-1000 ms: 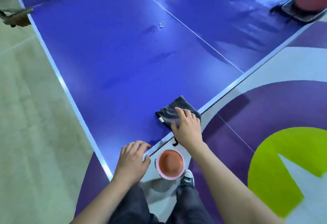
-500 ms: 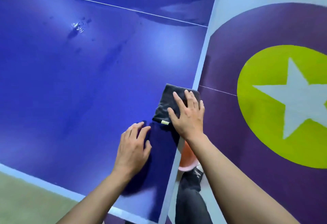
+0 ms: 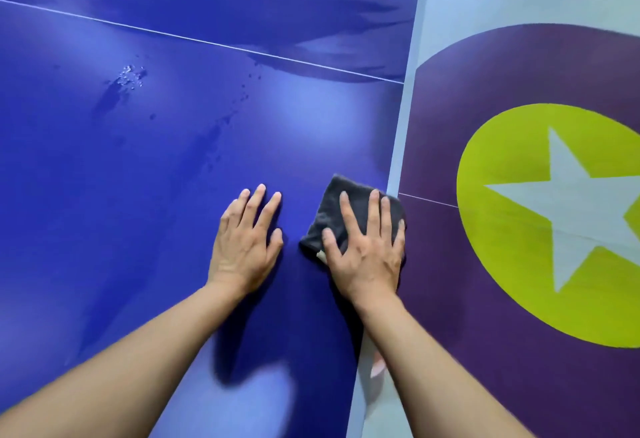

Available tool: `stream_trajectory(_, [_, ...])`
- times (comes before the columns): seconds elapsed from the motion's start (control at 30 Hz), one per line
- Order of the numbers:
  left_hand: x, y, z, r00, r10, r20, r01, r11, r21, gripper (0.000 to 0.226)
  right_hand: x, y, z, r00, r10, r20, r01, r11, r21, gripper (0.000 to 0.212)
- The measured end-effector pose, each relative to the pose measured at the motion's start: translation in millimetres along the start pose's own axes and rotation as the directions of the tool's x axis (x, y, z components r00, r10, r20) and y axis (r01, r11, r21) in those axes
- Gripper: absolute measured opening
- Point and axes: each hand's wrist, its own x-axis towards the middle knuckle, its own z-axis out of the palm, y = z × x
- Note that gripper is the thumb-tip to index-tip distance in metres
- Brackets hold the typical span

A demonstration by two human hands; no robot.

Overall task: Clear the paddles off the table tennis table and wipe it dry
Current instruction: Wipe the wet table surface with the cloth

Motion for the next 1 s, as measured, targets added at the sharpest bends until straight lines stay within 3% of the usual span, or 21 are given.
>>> stream_trajectory(0.3, [4.0,-8.5,18.9,0.995,-0.005,-0.099,0.007,1.0,0.024,0.061,250.3,20.6,-15.3,0.998,0.046,0.054,-0.047,0.999,0.017,0.064])
stream_trajectory(0.43, [9.7,-5.6,20.7,0.992,-0.001,-0.124,0.005,1.0,0.027,0.061,304.0,28.1,-15.9,0.998,0.05,0.029,-0.051,0.998,0.046,0.063])
stream_trajectory(0.7, [10.9,-10.0,18.8,0.993,-0.005,-0.12,0.01,0.999,0.034,0.06,283.5,20.6,-16.8,0.999,0.038,0.032,-0.039,0.999,0.028,0.059])
stream_trajectory(1.0, [14.0,-6.5,11.2,0.999,-0.023,-0.041,0.022,1.0,-0.019,0.062,118.6,1.7,-7.3,0.998,0.053,-0.029,-0.053,0.999,-0.002,0.058])
